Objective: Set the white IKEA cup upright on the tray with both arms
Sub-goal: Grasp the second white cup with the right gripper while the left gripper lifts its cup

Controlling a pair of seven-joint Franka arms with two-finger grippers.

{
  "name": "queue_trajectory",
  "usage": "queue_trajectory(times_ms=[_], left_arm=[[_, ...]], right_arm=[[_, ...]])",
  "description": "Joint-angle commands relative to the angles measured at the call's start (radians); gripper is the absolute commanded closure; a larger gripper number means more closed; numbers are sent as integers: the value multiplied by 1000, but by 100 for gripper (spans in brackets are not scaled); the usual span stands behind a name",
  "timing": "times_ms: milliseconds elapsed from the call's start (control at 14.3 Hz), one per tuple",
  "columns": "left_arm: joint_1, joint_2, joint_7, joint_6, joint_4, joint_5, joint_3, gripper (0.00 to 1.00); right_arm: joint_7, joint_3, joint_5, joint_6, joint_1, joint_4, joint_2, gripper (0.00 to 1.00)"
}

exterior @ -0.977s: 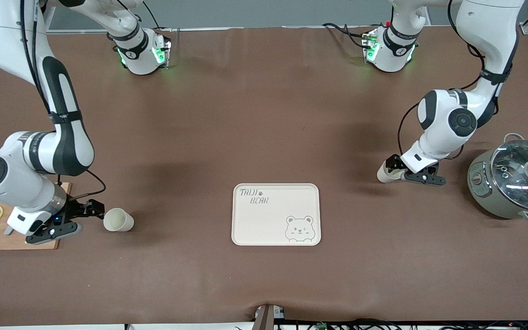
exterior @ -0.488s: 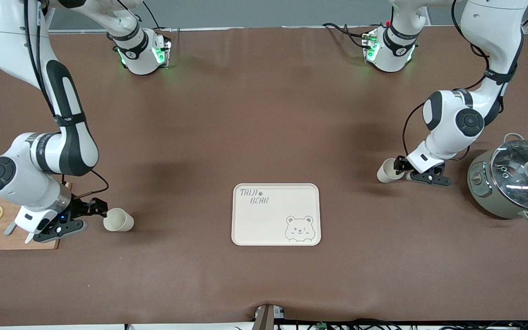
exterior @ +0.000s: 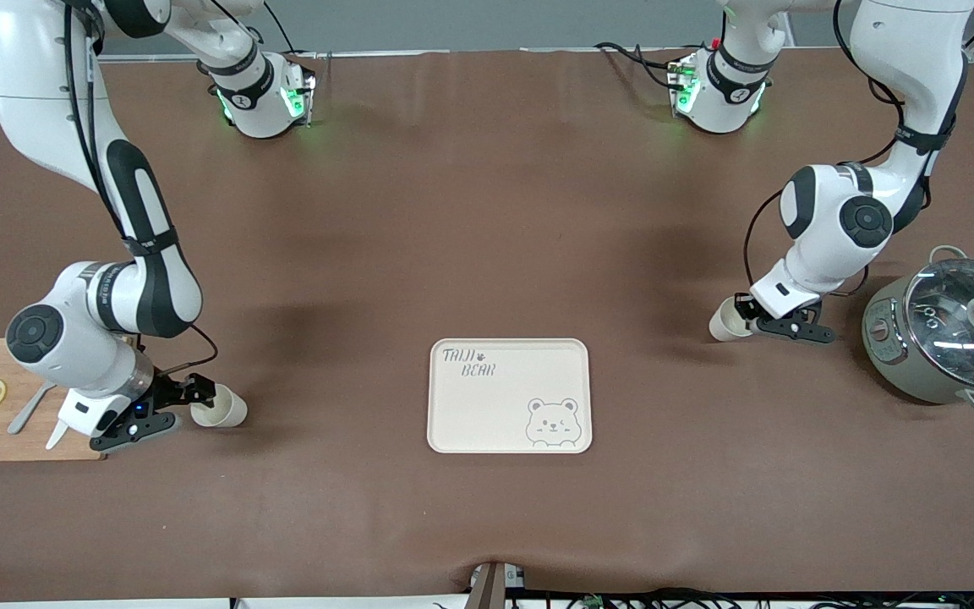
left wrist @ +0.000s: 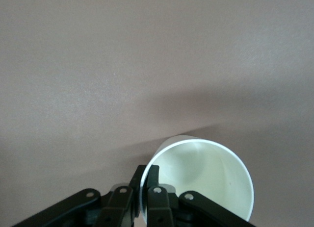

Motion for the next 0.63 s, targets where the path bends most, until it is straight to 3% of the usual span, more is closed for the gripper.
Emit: queue_trajectory(times_ms=[0,209,558], left_arm=[[-6,-15,-80,11,-2,25,-2,100],[-65,-15,-212,-36,65,25,-7,100],[-200,13,-454,-375,321,25,-8,100]], right_arm=[[-27,8,24,24,-5,3,11,0],[-27,8,25,39,-2,0,24,0],[-27,22,24,75,-4,-20,27,0]])
